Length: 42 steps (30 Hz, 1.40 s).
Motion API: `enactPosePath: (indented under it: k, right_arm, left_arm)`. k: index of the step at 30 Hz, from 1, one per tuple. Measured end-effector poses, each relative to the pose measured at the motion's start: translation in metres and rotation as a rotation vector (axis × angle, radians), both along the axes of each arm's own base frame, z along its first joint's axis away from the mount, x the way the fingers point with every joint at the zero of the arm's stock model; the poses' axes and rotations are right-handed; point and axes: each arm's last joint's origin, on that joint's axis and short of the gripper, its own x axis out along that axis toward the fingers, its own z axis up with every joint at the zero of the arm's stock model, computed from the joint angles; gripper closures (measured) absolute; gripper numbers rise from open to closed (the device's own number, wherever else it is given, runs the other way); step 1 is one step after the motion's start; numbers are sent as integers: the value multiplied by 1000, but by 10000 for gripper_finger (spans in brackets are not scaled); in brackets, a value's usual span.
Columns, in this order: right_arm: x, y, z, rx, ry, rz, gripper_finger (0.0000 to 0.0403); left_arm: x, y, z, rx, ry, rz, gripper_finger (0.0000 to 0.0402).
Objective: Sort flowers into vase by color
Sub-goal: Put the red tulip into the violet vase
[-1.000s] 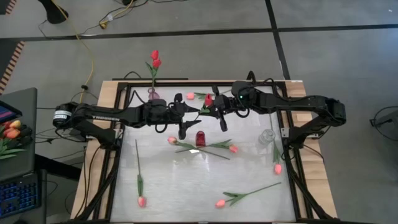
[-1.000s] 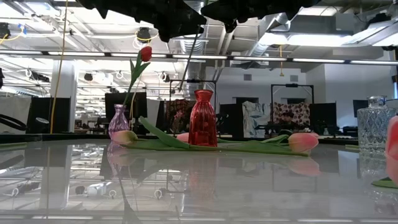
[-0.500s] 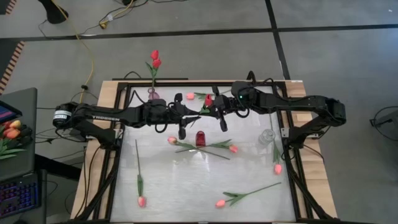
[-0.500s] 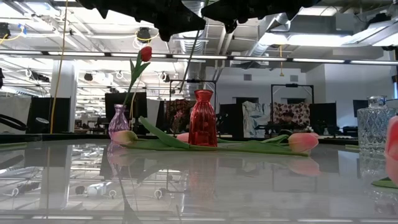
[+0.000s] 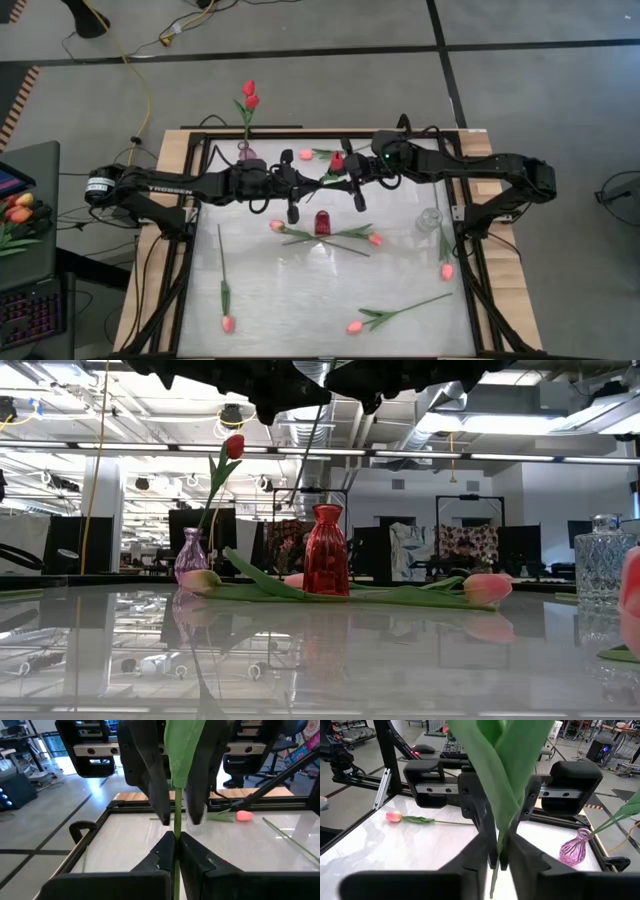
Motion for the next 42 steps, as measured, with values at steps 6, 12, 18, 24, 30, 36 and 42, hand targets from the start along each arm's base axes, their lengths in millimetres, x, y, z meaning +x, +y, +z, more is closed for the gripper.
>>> enactPosePath:
  k: [6,12,18,24,30,36,42]
  right_arm:
    - [-3,-4,-4,0,46,-13,203]
    - [-10,-18,-13,30,152,-58,163]
    - [-14,-28,-18,52,198,-95,166]
    - [-15,-28,-19,49,212,-95,169]
    - [-15,-28,-19,25,215,-86,170]
    - [-15,-28,-19,22,212,-85,170]
    - [-15,-27,-19,17,211,-80,170]
  left_arm:
    - [-7,4,8,9,-18,26,401]
    - [-32,16,26,41,-16,121,401]
    - [-65,26,32,58,-84,247,401]
    - [-109,33,14,-10,-275,391,401]
    - [-143,33,-5,-38,-346,651,401]
    - [-158,38,-16,-28,-355,918,401]
    - [-165,55,-33,-69,-360,1015,401]
